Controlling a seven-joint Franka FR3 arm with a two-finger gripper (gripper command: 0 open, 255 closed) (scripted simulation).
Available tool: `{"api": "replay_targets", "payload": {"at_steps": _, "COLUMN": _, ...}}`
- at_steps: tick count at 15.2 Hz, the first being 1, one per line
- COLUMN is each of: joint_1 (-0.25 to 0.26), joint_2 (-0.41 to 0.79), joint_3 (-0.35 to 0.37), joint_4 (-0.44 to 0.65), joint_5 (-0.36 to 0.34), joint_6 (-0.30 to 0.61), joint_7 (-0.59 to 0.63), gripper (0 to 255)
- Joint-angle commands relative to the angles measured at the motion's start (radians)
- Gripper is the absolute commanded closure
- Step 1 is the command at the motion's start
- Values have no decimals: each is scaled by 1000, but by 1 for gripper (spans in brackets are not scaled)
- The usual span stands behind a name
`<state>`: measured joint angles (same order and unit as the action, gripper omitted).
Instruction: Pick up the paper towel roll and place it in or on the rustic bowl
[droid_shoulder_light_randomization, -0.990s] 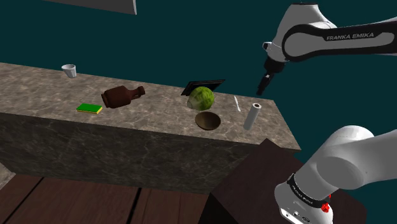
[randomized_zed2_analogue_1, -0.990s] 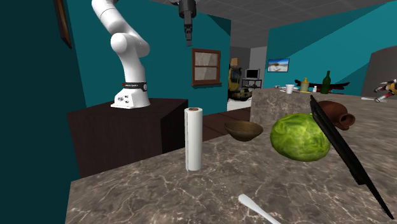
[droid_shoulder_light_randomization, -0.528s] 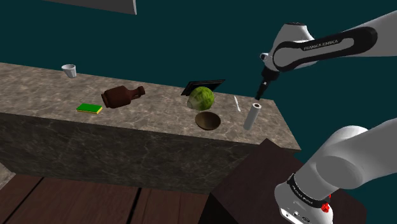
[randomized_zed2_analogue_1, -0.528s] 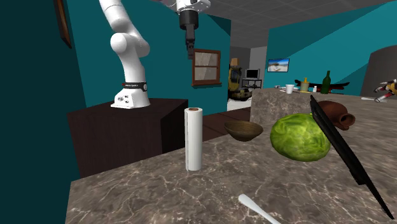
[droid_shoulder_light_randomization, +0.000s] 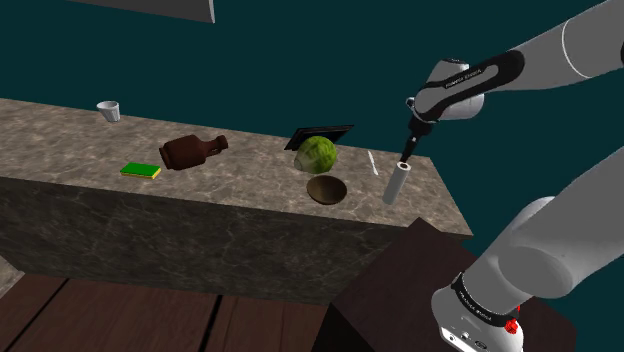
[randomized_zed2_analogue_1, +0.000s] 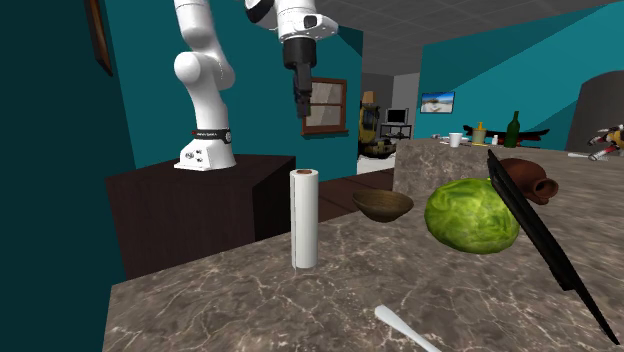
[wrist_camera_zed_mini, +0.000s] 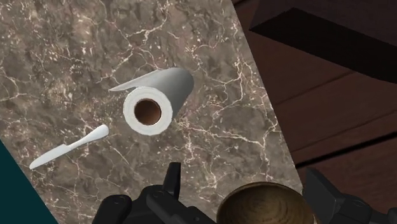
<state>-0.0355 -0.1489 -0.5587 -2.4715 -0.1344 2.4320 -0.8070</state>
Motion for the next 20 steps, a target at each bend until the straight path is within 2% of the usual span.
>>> {"api": "replay_targets", "payload": {"at_steps": 1, "joint_1": 9, "joint_2": 92, "joint_3": -38, "joint_4": 29, "joint_5": 78, "joint_6": 53, "joint_7": -100, "gripper": 0}}
{"api": "replay_targets", "payload": {"at_steps": 3, "joint_1": 7, "joint_2": 189, "joint_3": -56, "joint_4": 73, "joint_5": 180, "joint_6": 86, "joint_7": -208, "gripper": 0}}
{"api": "replay_targets", "payload": {"at_steps": 5, "joint_1": -15, "joint_2": 286, "joint_3": -50, "joint_4": 124, "joint_5": 290, "joint_6": 107, "joint_7": -319, "gripper": 0}}
{"api": "replay_targets", "payload": {"at_steps": 9, "joint_1": -110, "joint_2": 468, "joint_3": 11, "joint_4": 246, "joint_5": 469, "joint_6": 121, "joint_7": -504, "gripper": 0}}
{"api": "replay_targets", "payload": {"at_steps": 17, "joint_1": -171, "joint_2": 577, "joint_3": 83, "joint_4": 275, "joint_5": 565, "joint_6": 189, "joint_7": -575, "gripper": 0}}
{"api": "replay_targets", "payload": {"at_steps": 20, "joint_1": -171, "joint_2": 577, "joint_3": 84, "joint_4": 275, "joint_5": 565, "joint_6": 189, "joint_7": -575, "gripper": 0}}
